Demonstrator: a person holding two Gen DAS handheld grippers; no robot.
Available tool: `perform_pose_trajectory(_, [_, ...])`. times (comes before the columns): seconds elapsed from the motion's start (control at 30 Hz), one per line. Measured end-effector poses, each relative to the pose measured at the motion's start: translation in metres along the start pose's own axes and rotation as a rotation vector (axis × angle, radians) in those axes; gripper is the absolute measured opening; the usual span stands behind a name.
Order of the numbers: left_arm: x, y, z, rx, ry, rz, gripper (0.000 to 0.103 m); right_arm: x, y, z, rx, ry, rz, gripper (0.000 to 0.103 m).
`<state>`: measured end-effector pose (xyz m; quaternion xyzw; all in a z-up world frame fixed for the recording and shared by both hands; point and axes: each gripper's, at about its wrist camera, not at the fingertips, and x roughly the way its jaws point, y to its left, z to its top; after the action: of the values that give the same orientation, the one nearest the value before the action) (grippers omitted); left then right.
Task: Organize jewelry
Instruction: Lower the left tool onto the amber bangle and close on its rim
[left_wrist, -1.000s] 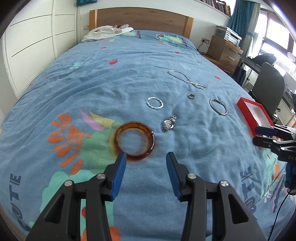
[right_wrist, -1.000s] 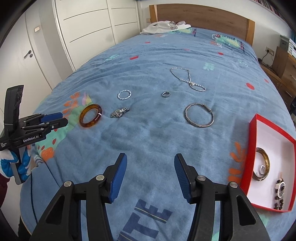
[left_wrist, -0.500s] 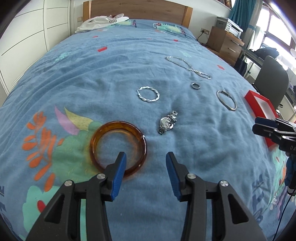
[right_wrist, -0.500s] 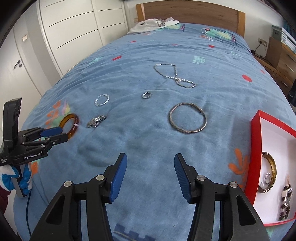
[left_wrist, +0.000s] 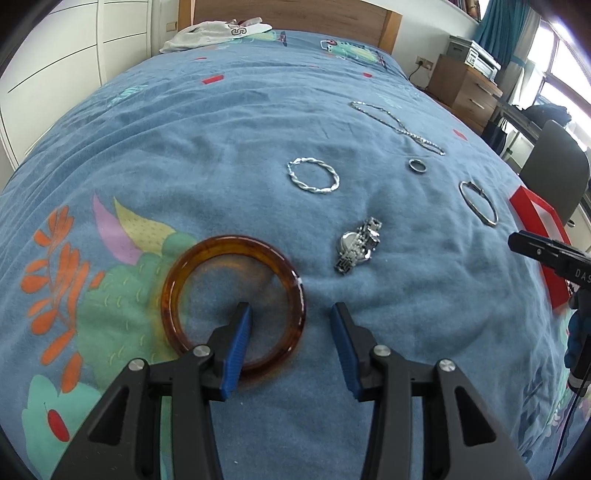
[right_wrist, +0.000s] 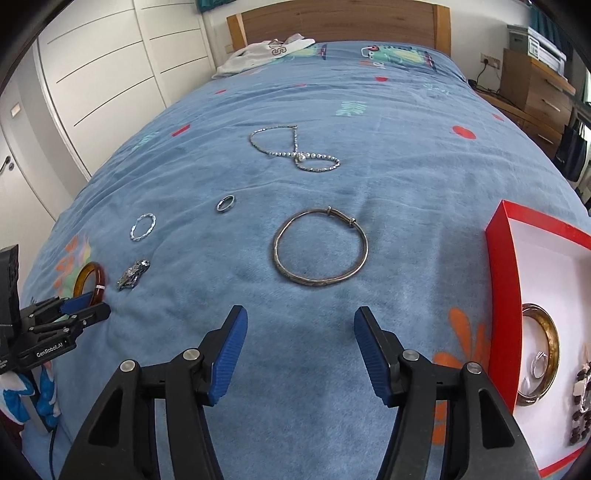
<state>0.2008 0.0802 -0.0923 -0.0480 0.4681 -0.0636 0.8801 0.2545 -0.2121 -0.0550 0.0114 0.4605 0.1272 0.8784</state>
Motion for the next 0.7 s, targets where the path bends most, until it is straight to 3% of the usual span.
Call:
perform_pose_trajectory(0.2, [0.004,0.004,0.000,-0.017,-0.022,0.014,0.034,0.006,0.003,-0.003,0.009,0.003,0.017,0.060])
perform_pose_trajectory(0.43, [0.003,0.019,0.000,-0.079,-0.042,0.006,0.013,0.014,0.021,-0.009,-0.008,0.019,0.052,0.060])
perform_pose_trajectory(0.7, [0.003,0.023,-0.001,-0.100,-0.064,-0.007,0.011,0.026,0.050,-0.007,-0.052,0.025,0.096,0.061])
